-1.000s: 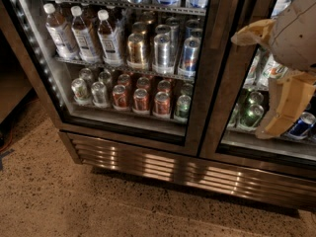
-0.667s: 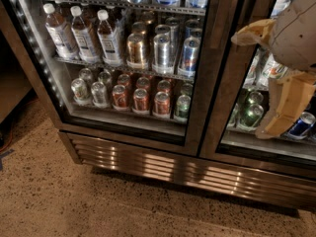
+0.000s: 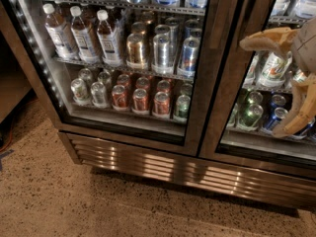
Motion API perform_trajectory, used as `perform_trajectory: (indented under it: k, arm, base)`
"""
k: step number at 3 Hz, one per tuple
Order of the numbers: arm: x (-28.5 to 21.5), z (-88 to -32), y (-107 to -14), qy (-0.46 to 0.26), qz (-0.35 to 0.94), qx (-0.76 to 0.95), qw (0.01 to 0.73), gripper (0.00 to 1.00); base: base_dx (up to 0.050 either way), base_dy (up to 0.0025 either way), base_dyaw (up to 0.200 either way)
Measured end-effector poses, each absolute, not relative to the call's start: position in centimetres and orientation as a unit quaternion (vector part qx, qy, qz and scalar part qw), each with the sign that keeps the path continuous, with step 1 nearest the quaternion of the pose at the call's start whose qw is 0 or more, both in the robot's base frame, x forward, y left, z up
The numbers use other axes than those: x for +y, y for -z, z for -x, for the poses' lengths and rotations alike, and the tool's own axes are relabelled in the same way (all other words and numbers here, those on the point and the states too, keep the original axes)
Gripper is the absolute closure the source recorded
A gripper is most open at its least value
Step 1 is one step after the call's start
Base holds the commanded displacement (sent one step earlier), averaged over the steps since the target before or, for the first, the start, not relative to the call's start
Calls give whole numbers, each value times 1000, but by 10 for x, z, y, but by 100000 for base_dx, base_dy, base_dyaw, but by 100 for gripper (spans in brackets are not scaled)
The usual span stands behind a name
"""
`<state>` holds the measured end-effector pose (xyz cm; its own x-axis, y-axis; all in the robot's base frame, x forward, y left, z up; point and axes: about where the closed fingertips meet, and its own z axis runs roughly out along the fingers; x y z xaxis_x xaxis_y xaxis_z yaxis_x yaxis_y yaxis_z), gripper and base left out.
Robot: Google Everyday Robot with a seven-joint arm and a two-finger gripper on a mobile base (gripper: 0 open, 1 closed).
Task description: Open left fridge door
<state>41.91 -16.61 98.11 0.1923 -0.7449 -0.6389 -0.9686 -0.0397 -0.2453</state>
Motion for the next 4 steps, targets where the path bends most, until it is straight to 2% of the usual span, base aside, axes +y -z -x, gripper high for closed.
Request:
perform_trajectory:
  k: [1,3,4]
  arm:
    - [-171,-420,-984,-249,683,567,386,0]
    - [-161,-425,-993,-265,671,560,407,0]
    - [-168,-430,-993,-272,634,575,440,0]
  base:
    - [0,0,0]
    - [0,0,0]
    - [0,0,0]
